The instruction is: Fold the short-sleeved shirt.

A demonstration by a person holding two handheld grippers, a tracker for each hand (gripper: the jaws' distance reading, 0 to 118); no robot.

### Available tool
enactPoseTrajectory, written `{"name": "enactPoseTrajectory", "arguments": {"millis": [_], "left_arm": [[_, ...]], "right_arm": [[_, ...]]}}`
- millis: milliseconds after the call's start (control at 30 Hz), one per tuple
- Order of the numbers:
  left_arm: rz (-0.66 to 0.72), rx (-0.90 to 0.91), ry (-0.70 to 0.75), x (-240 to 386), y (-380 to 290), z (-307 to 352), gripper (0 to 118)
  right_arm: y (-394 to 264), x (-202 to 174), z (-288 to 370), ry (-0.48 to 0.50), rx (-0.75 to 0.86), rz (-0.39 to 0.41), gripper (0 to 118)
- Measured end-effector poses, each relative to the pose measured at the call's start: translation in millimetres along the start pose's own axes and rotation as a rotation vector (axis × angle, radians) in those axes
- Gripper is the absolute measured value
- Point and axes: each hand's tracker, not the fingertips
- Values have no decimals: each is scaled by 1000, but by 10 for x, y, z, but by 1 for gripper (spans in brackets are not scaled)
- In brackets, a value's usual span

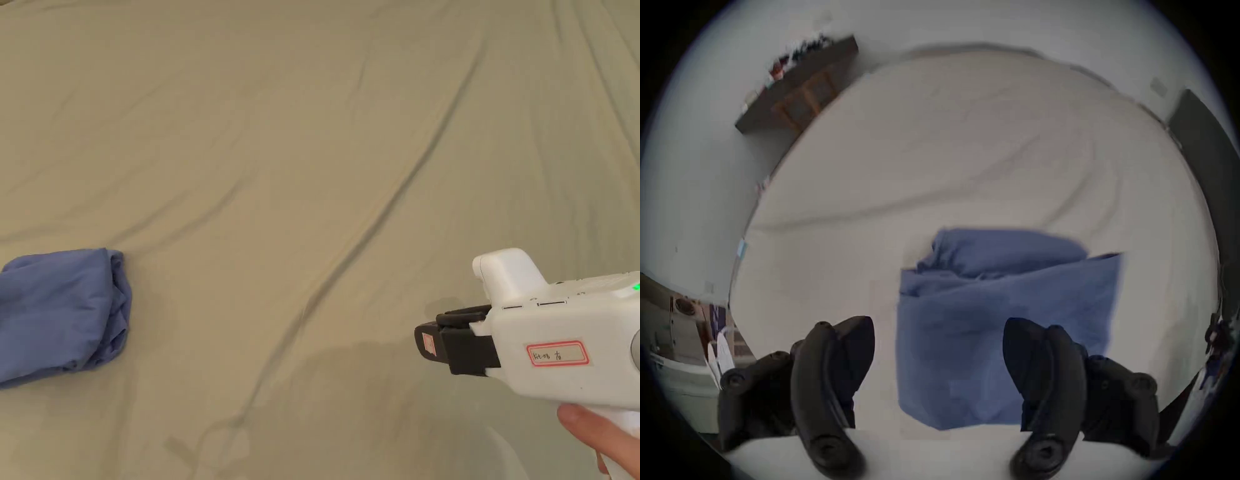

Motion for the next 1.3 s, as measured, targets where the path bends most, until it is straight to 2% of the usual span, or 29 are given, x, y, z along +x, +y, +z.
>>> {"name": "enactPoseTrajectory", "arguments": {"millis": [33, 67, 100, 133, 233, 333, 400, 500, 600, 667, 767, 900, 933, 967, 1000, 1033, 1067, 1100, 1133, 1167, 1300], "left_arm": [[4, 89, 26, 136, -24, 276, 87], [-6, 181, 61, 292, -43, 526, 65], [-12, 279, 39, 460, -63, 737, 17], [-25, 335, 12, 655, -63, 885, 0], [-100, 389, -89, 1390, -86, 1317, 0], [-172, 529, -118, 2139, -150, 1545, 0], [-192, 598, -132, 2661, -217, 1705, 0], [-156, 689, -202, 3127, -238, 1856, 0], [-103, 747, -170, 3341, -170, 2029, 0], [-79, 784, -219, 3382, -118, 2155, 0], [-86, 822, -146, 3421, -94, 2304, 0], [-34, 848, -182, 3322, -107, 2481, 0], [-29, 846, -193, 3285, -97, 2517, 0], [-17, 858, -195, 3270, -122, 2566, 0], [-5, 872, -184, 3252, -127, 2597, 4], [-1, 881, -177, 3232, -130, 2624, 34], [0, 889, -174, 3215, -127, 2641, 81], [6, 886, -176, 3221, -136, 2660, 113], [2, 881, -182, 3212, -134, 2661, 118], [-4, 905, -191, 3208, -169, 2683, 118], [17, 920, -173, 3241, -180, 2739, 118]], "right_arm": [[15, 26, 49, -13, 14, 2, 2], [32, 57, 115, -26, 33, 0, 2], [44, 86, 189, -34, 55, -5, 2], [45, 116, 276, -44, 76, -12, 2], [47, 180, 593, -99, 155, -17, 2], [35, 230, 958, -153, 249, -24, 2], [26, 228, 1248, -228, 330, -19, 2], [17, 211, 1673, -332, 466, -7, 2], [28, 223, 2018, -385, 587, -31, 2], [39, 203, 2175, -478, 663, -10, 2], [95, 148, 2328, -591, 744, 31, 2], [156, 132, 2406, -599, 822, 24, 2], [167, 131, 2414, -600, 830, 24, 4], [174, 120, 2423, -609, 838, 27, 17], [182, 100, 2433, -634, 840, 34, 40], [193, 89, 2439, -657, 830, 46, 81], [201, 79, 2434, -686, 824, 58, 100], [191, 61, 2430, -720, 832, 66, 110], [174, 42, 2433, -745, 847, 80, 116], [150, 24, 2444, -759, 867, 94, 118], [138, -11, 2506, -777, 906, 75, 118]]}}
